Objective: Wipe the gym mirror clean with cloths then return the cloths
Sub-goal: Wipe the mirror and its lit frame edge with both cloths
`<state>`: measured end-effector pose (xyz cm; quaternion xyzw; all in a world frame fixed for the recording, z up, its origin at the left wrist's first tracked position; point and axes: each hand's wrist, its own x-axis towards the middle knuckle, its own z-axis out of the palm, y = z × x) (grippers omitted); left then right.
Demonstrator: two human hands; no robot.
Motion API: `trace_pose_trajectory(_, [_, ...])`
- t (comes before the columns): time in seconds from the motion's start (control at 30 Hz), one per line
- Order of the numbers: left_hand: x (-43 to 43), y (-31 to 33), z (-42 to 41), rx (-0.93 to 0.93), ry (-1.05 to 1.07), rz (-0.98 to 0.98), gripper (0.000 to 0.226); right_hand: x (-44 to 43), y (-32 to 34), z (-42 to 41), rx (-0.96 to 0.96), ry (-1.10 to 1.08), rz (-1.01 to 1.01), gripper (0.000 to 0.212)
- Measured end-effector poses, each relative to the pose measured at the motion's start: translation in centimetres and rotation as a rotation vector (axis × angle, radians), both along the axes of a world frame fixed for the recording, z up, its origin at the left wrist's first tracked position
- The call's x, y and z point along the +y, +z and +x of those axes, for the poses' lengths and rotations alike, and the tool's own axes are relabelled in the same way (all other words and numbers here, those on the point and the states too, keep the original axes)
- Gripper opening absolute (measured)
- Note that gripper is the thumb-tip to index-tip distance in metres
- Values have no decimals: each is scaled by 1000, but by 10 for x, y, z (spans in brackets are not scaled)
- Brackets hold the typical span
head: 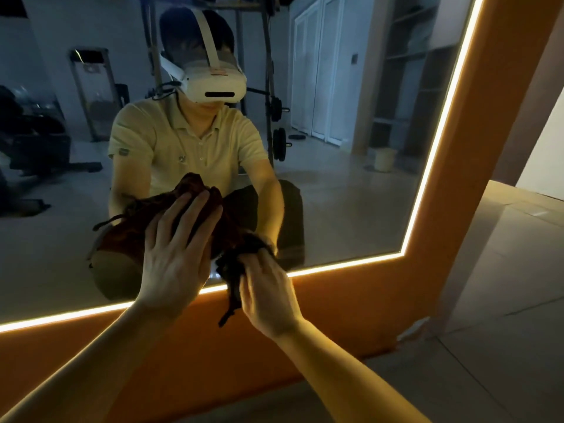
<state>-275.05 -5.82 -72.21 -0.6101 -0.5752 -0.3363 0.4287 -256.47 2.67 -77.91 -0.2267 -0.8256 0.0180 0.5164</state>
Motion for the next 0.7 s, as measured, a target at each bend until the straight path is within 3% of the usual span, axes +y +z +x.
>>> trace_pose_trajectory(0.07, [2, -3, 3, 14, -17, 10, 54, -4, 1, 3, -268, 113, 112, 37])
trace_pose_trajectory(0.13, [2, -3, 4, 31, -15, 11, 54, 19, 13, 24, -176, -19, 75, 35])
trace_pose_trajectory(0.23, [3, -4, -1, 51, 4, -3, 55, 62, 38, 86, 260, -318, -82, 35])
trace_pose_trajectory(0.33, [4, -6, 1, 55, -17, -2, 56, 46, 70, 103, 693, -330, 1, 44])
trace_pose_trajectory(0.37, [5, -6, 2, 48, -27, -4, 56, 28, 79, 96, 665, -277, 53, 45])
trace_pose_trajectory(0.4, [5, -7, 3, 49, -32, -8, 58, 26, 74, 85, 604, -381, 177, 52])
trace_pose_trajectory(0.43, [6, -8, 4, 48, -33, -15, 59, 26, 70, 70, 515, -444, 183, 92])
trace_pose_trajectory(0.47, [7, -9, 4, 46, -26, -18, 59, 38, 52, 55, 457, -513, 170, 57])
trace_pose_trajectory(0.5, [8, -9, 4, 46, -15, -20, 60, 28, 54, 38, 452, -500, -40, 82])
trace_pose_trajectory(0.53, [9, -10, 3, 40, -12, -20, 59, 23, 37, 24, 327, -443, -194, 84])
trace_pose_trajectory(0.57, [10, -11, 2, 30, -16, -23, 59, 15, 24, 14, 237, -324, -164, 81])
trace_pose_trajectory(0.63, [12, -12, 2, 16, -38, -12, 58, 5, 4, 9, -89, -138, 107, 64])
trace_pose_trajectory(0.7, [14, -12, 2, 20, -46, -15, 59, 16, 10, 25, -193, -14, 166, 50])
